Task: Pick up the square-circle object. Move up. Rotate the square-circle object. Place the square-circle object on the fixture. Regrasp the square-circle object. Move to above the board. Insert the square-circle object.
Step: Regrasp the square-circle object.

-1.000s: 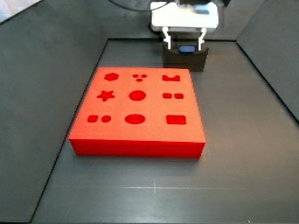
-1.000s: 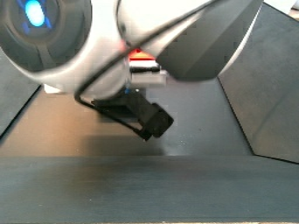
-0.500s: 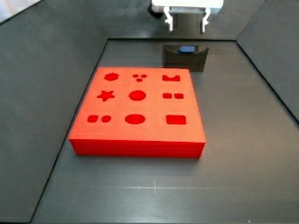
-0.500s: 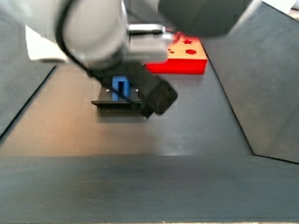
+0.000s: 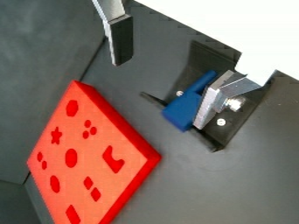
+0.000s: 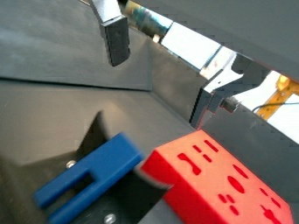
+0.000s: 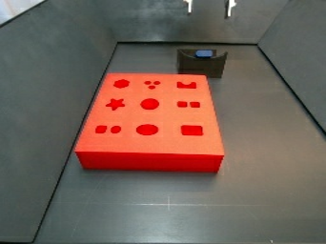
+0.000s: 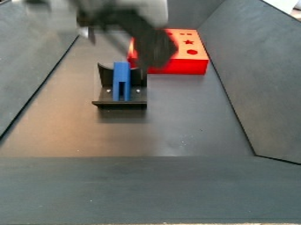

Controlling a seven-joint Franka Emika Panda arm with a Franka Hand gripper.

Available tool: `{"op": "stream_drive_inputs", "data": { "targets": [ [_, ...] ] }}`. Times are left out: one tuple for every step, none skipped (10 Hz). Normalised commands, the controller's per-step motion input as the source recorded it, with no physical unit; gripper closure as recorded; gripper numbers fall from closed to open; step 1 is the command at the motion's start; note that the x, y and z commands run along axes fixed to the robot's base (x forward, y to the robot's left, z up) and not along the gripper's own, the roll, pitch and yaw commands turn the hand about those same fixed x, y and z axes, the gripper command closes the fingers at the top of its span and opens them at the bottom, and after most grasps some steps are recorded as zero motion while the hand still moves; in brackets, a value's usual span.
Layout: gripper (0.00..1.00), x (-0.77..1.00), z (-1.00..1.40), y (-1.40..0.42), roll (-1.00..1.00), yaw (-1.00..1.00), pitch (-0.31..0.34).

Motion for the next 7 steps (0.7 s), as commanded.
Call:
{"op": "stream_drive_inputs", "data": {
  "targets": [
    [0.0,-0.12,0.79,-0.91,1.0,0.01,0.027],
    [0.0,-0.1,0.58,-0.74,1.0,0.01,0.025],
    [0.0,-0.06,0.28,-0.5,1.0,0.01,0.023],
    [0.0,-0.05,0.13,-0.37,1.0,0.01,0.021],
    [0.0,-0.02,0.01,-0.12,1.0,0.01,0.018],
    [0.0,-0.03,0.02,0.02,1.0,0.01,0.017],
    [0.0,-0.03,-0.01,0.02,1.0,0.01,0.011]
  ]
}}
